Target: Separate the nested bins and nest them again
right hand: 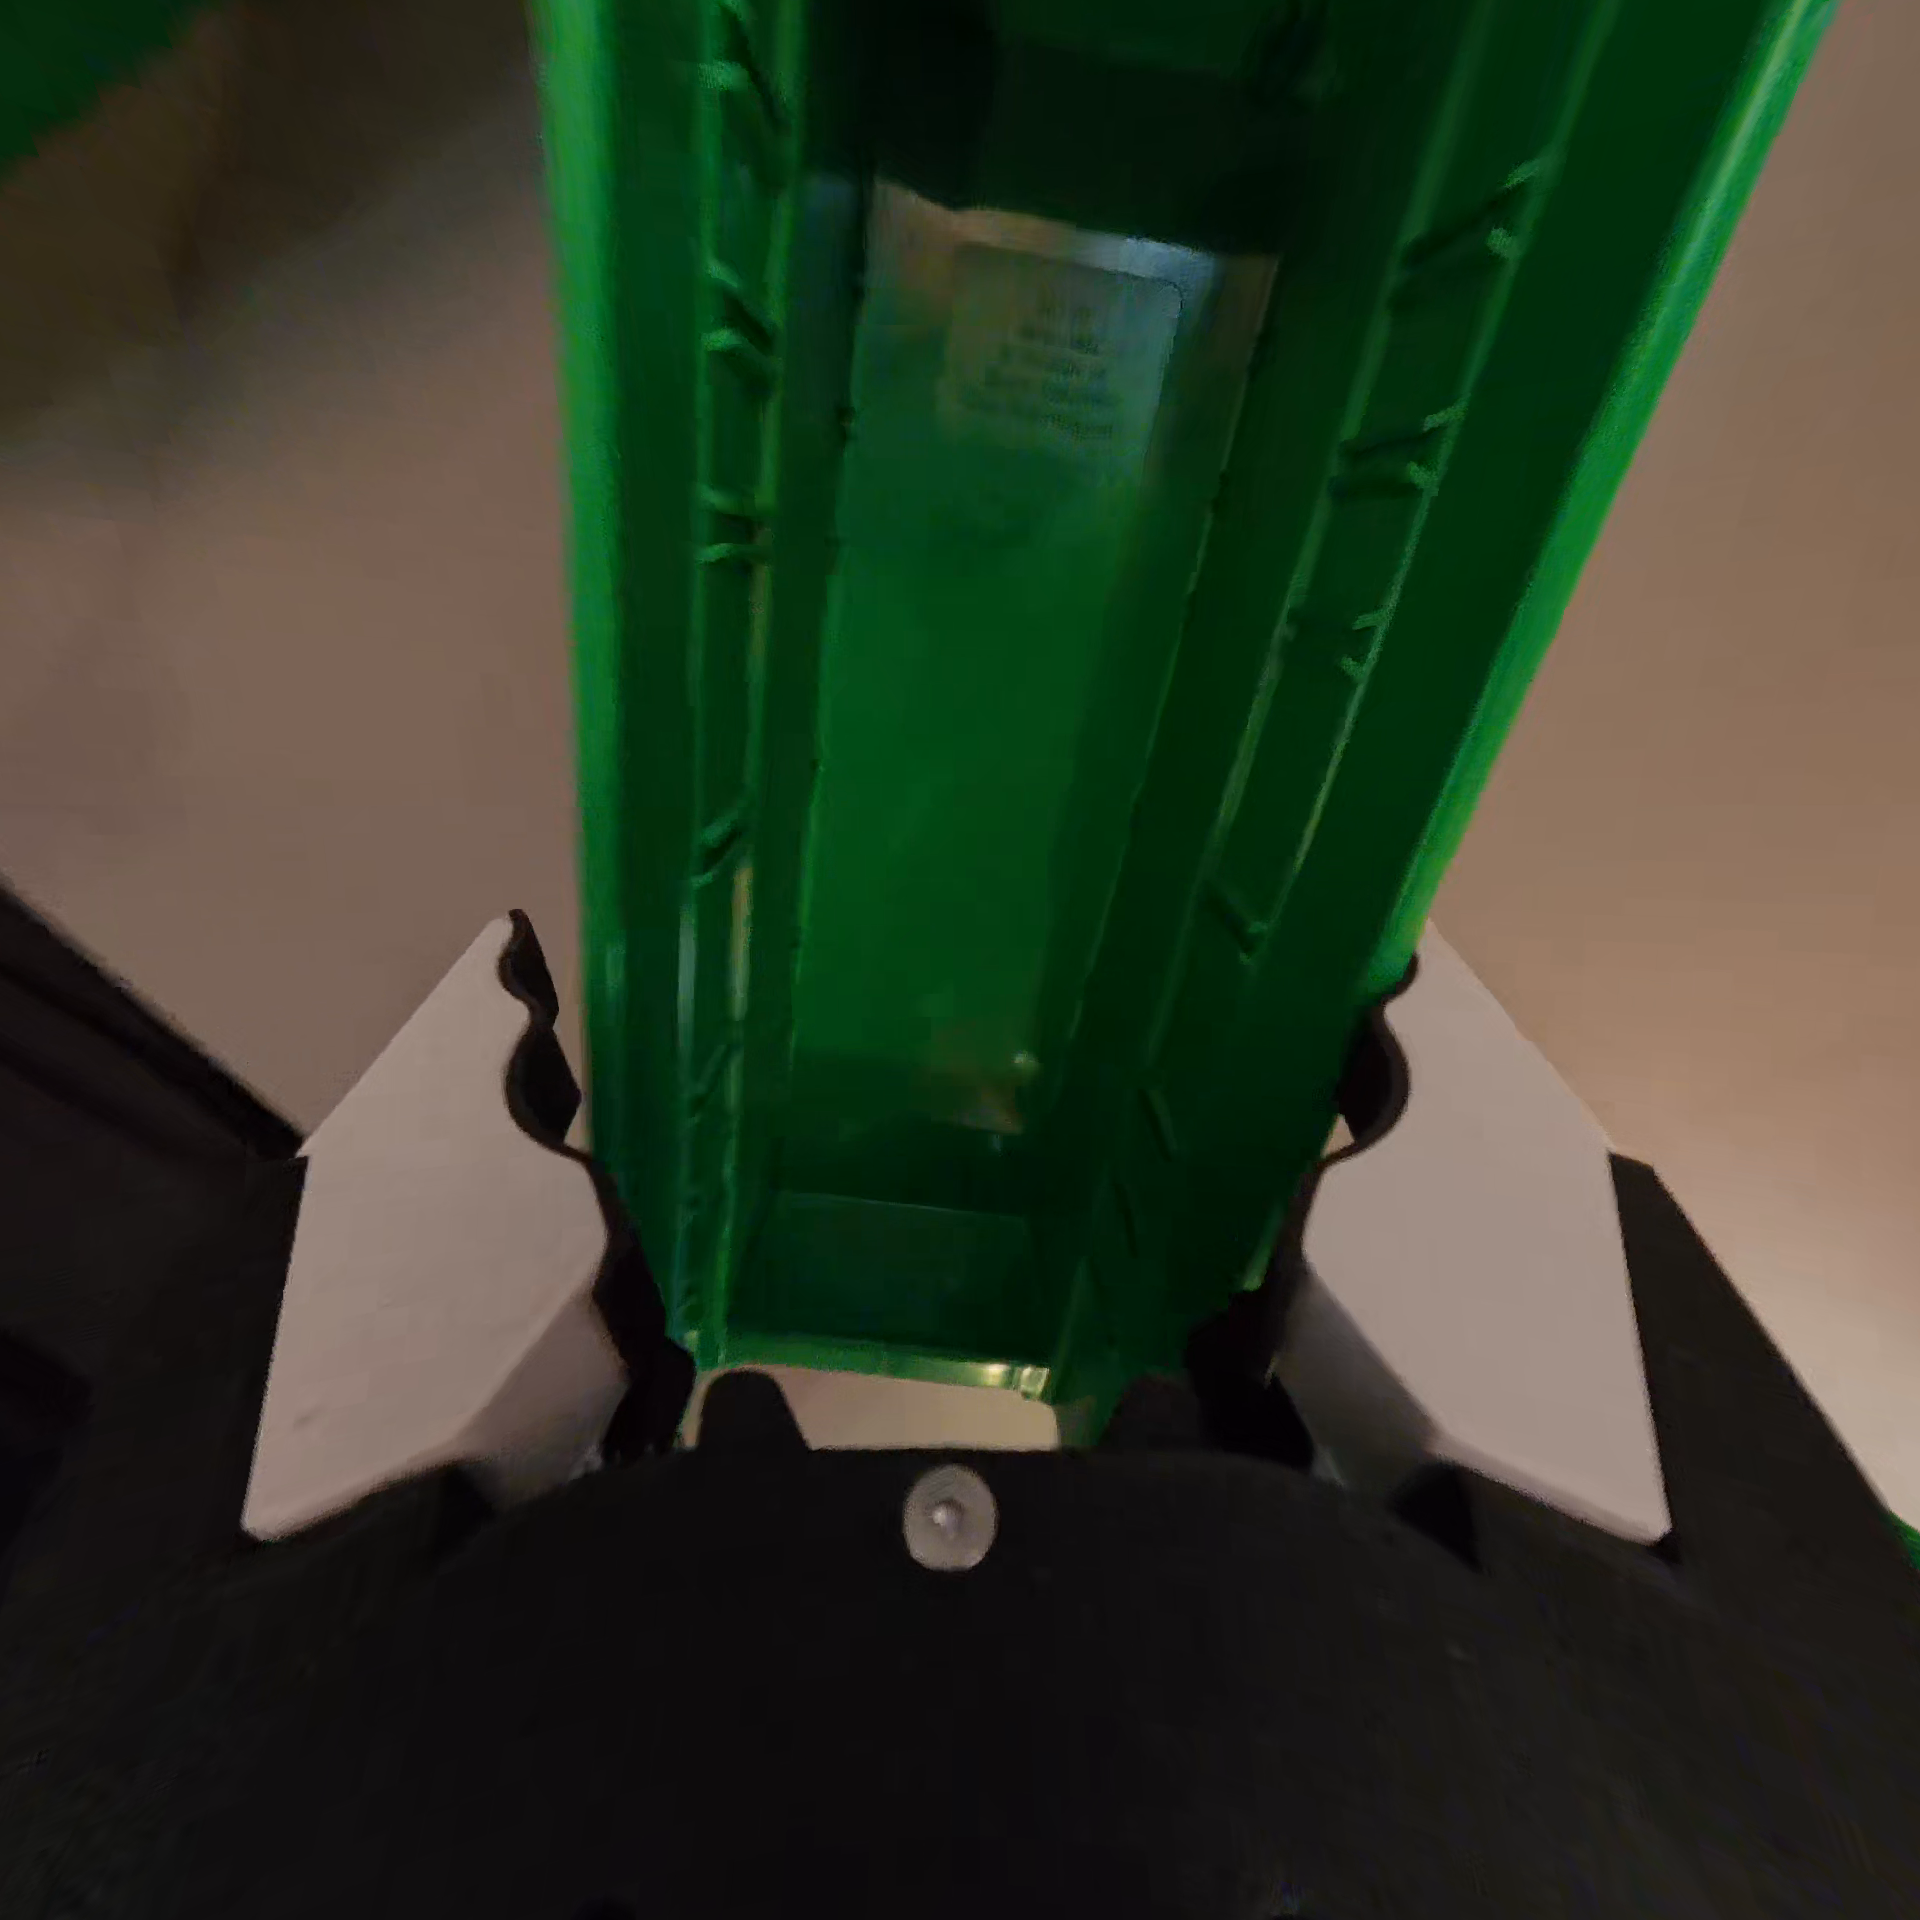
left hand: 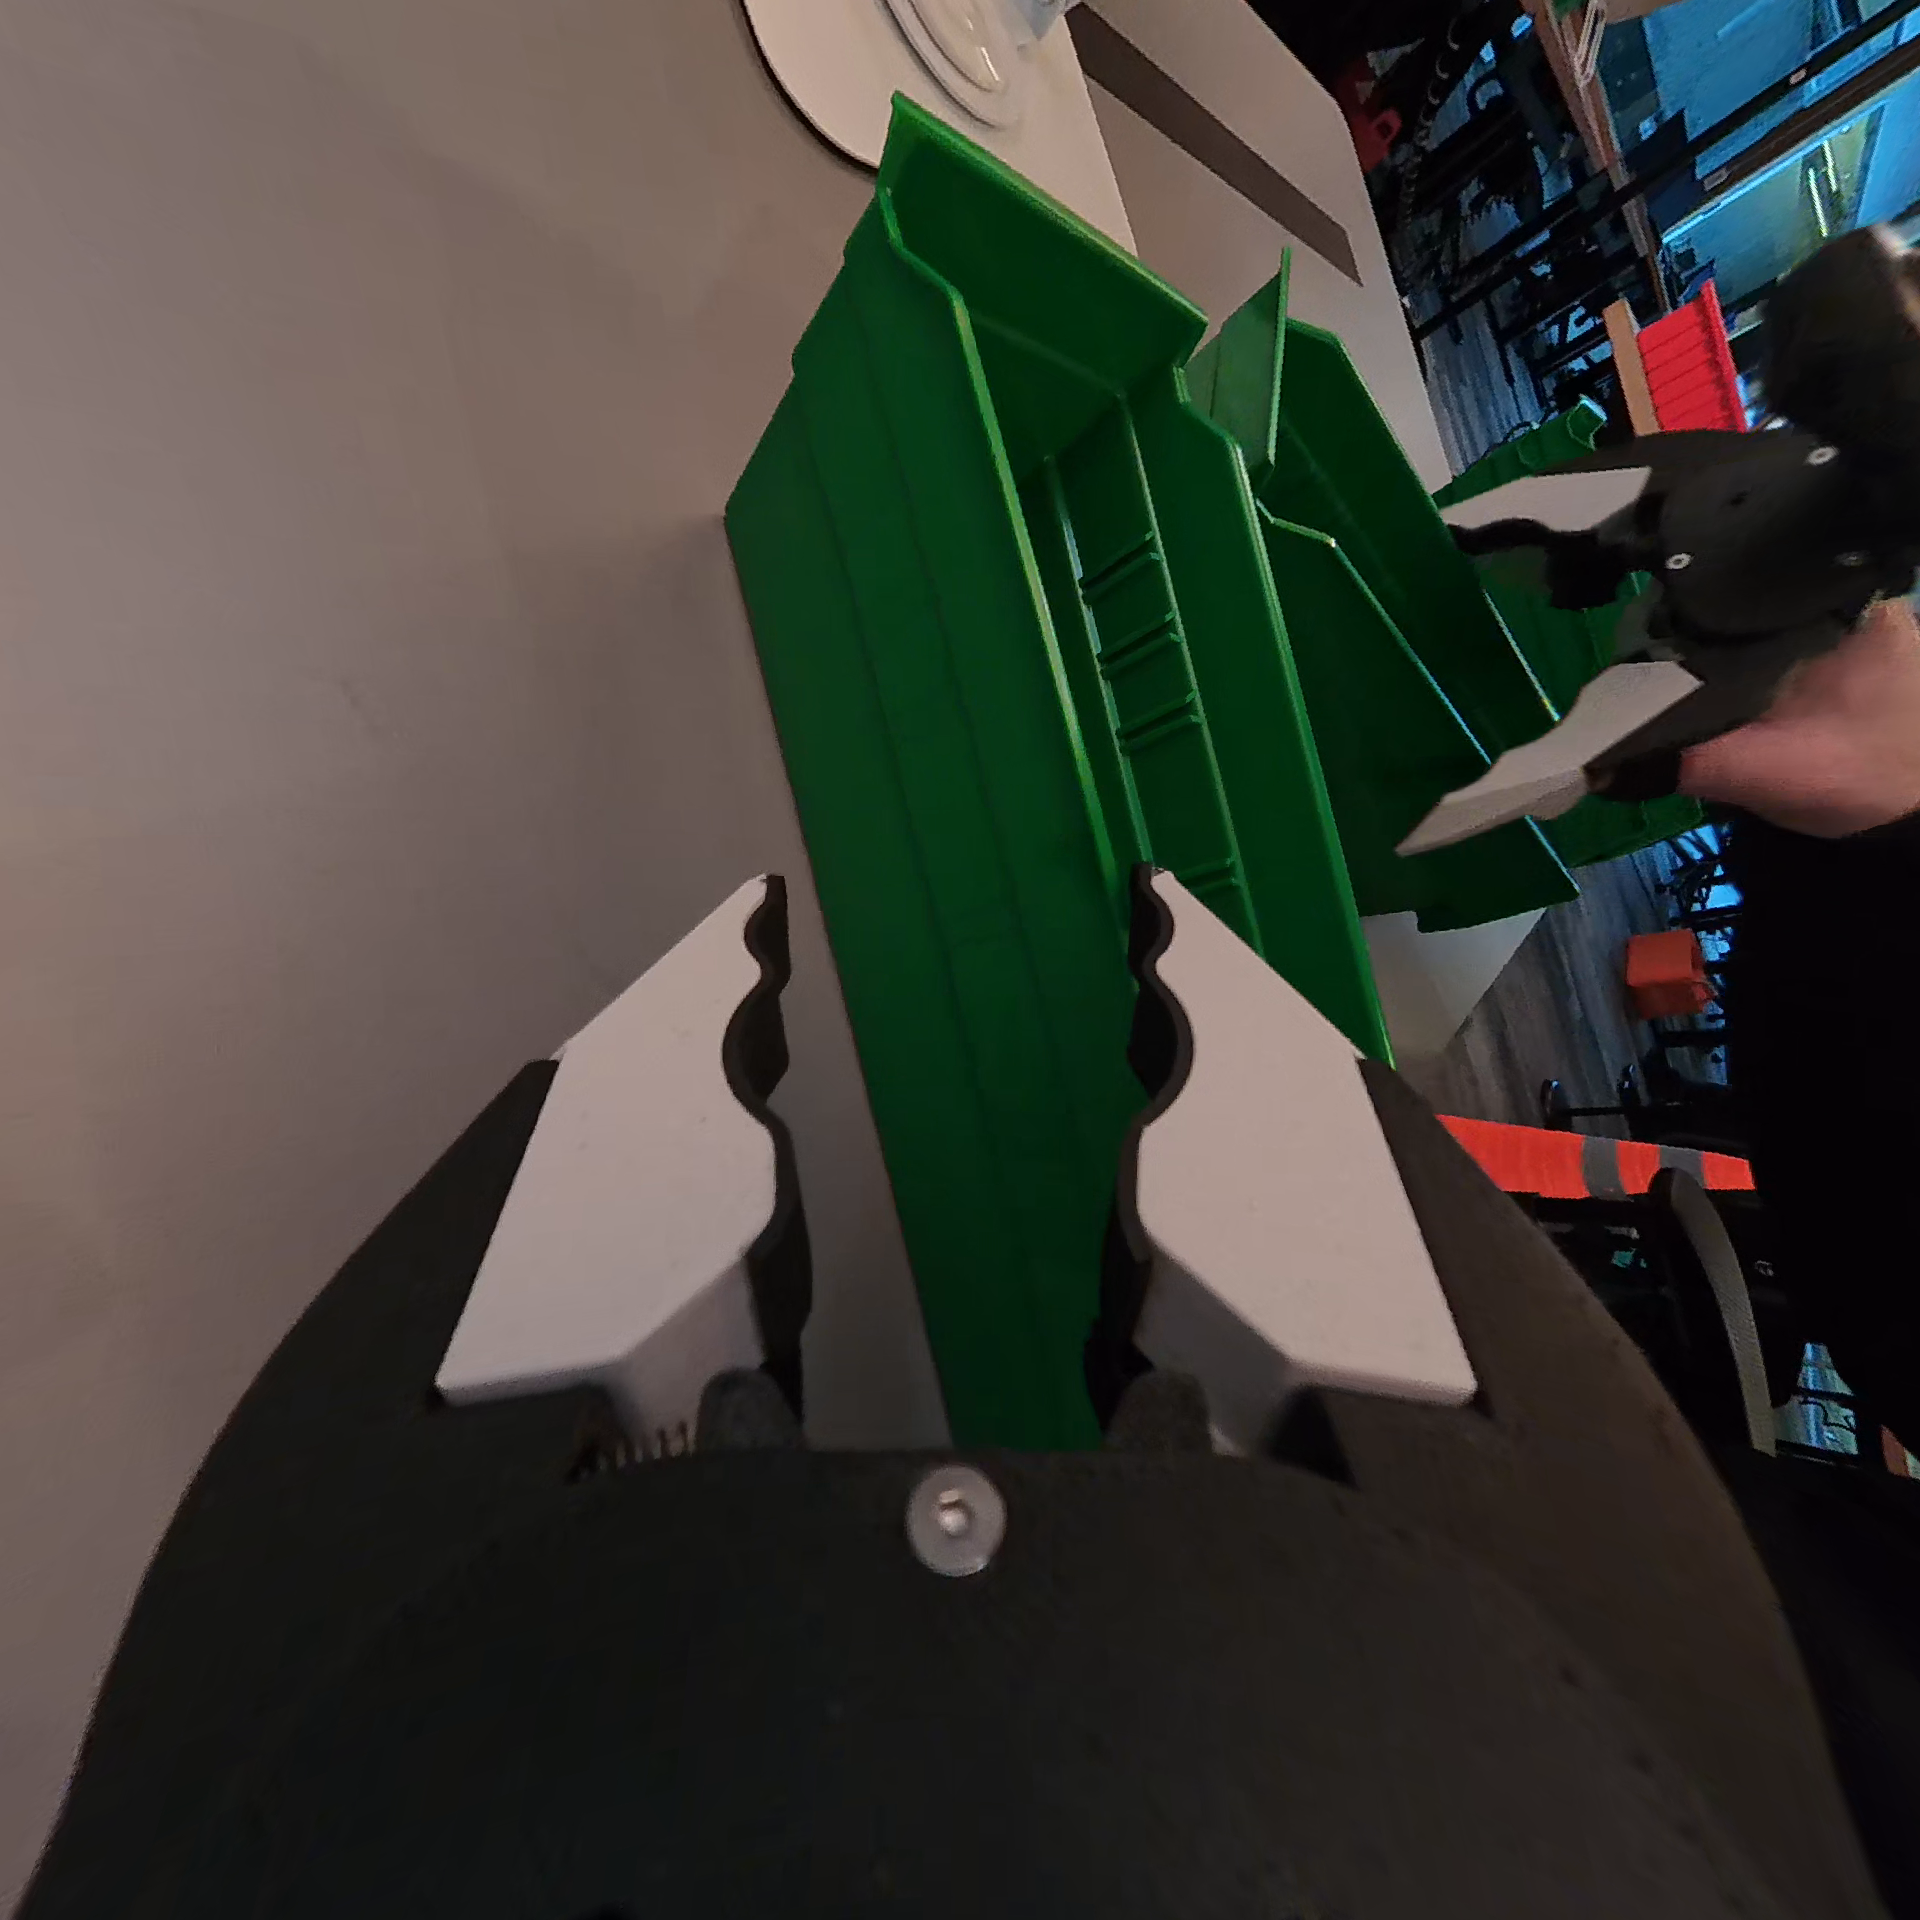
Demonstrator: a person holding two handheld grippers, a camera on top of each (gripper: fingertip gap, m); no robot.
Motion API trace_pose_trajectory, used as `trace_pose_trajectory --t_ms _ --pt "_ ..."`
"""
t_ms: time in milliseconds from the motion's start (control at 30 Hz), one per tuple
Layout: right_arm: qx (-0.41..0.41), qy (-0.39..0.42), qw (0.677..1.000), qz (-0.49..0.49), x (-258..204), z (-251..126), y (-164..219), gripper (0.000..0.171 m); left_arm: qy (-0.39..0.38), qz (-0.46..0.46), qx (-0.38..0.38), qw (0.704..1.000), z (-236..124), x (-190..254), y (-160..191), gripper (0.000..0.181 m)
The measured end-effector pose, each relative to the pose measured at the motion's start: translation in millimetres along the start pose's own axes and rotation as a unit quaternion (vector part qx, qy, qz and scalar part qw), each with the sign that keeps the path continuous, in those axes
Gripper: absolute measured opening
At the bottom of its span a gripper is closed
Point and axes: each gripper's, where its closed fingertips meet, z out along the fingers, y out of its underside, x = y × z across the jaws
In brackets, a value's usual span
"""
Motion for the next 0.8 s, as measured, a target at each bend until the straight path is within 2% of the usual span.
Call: trace_pose_trajectory --t_ms 33,100,267,533,667,800 --pt "-0.005 0.003 1.000 0.001 3.1 3.6 0.8 0.151 0.000 -0.001 0.002 1.000 -1.3 -0.7 -0.5 0.065" --pt "-0.003 -0.007 1.000 0.010 4.0 0.1 -0.8 0.131 0.001 -0.004 0.006 1.000 -3.3 -2.1 -2.1 0.065" --pt "0.008 -0.017 1.000 0.013 3.5 -4.0 -0.8 0.113 0.010 -0.009 0.007 1.000 -2.0 -2.4 -2.5 0.066" --pt "0.043 -0.028 0.997 0.062 15.6 -15.5 15.5 0.100 0.012 -0.007 0.008 1.000 -2.3 -3.0 -2.4 0.066" --pt "0.081 -0.052 0.990 0.099 23.8 -45.9 28.0 0.100 0.014 -0.008 0.008 1.000 -1.9 -2.7 -2.3 0.066" --pt "0.119 -0.040 0.980 0.157 52.9 -108.9 58.2 0.101 0.023 -0.014 0.006 1.000 -1.1 -2.1 -0.7 0.067"
